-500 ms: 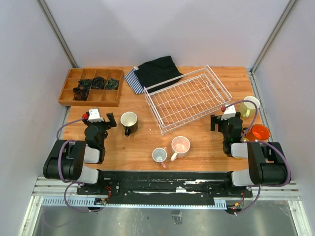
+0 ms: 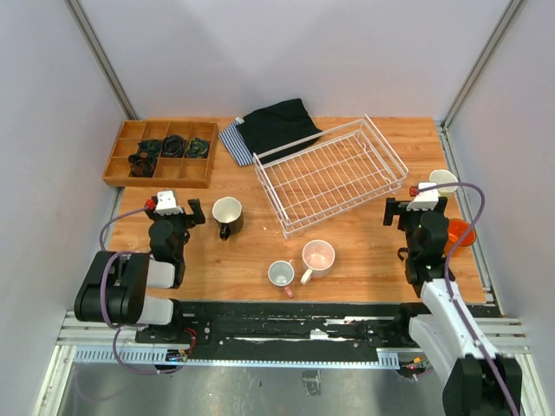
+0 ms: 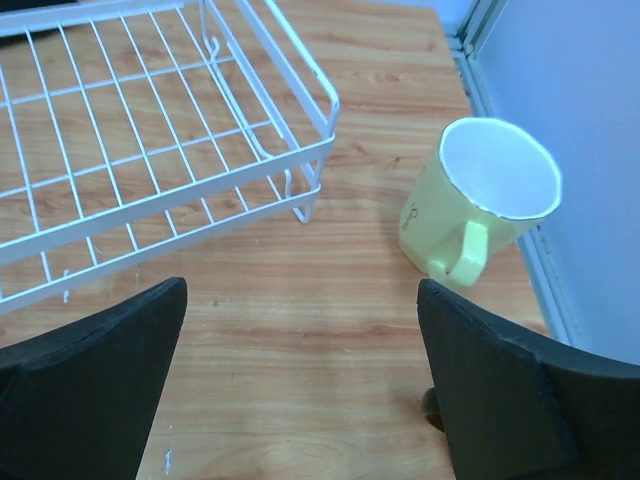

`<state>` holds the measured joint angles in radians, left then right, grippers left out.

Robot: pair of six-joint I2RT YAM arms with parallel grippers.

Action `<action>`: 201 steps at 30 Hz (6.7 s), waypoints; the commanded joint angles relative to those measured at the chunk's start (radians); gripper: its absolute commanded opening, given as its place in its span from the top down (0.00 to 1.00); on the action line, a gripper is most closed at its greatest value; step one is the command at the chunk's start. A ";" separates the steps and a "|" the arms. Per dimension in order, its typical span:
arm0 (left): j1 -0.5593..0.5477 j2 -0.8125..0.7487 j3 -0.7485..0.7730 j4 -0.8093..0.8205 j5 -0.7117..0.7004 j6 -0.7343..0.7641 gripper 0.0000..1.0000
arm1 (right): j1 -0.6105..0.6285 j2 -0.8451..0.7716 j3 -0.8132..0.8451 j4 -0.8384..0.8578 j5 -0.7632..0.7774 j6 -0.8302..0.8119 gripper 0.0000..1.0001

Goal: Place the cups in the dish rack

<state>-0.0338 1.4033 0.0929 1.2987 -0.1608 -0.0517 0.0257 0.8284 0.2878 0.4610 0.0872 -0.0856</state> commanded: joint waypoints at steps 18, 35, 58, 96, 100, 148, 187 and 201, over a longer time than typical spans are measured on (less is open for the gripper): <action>0.009 -0.259 0.674 -1.338 0.333 0.059 0.21 | -0.003 0.114 0.686 -0.827 -0.277 0.149 0.06; -0.062 -0.065 0.974 -1.851 0.519 0.291 0.35 | 0.049 0.255 0.884 -0.975 -0.472 0.227 0.21; -0.121 0.130 1.011 -1.844 0.480 0.289 0.56 | 0.084 0.240 0.876 -1.001 -0.455 0.224 0.21; -0.201 -0.276 1.007 -1.402 0.742 -0.339 0.99 | 0.322 0.427 1.059 -0.850 -1.032 0.659 0.37; -0.201 -0.366 0.828 -0.971 0.819 -0.576 1.00 | 0.340 0.412 0.995 -0.582 -1.156 0.975 0.34; -0.494 -0.173 0.709 -0.255 0.506 -0.847 0.99 | 0.596 0.489 0.715 0.342 -0.861 1.554 0.60; -0.401 -0.285 0.880 -1.248 0.369 -0.482 0.29 | 0.219 0.569 1.127 -0.796 -0.600 0.646 0.99; -0.400 -0.300 0.821 -1.231 0.402 -0.423 0.27 | 0.214 0.883 1.353 -0.870 -0.077 0.445 0.99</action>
<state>-0.4389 1.1152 0.9241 0.0719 0.2405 -0.5217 0.2516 1.6836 1.5383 -0.4690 -0.1513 0.4538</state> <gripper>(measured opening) 0.731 0.191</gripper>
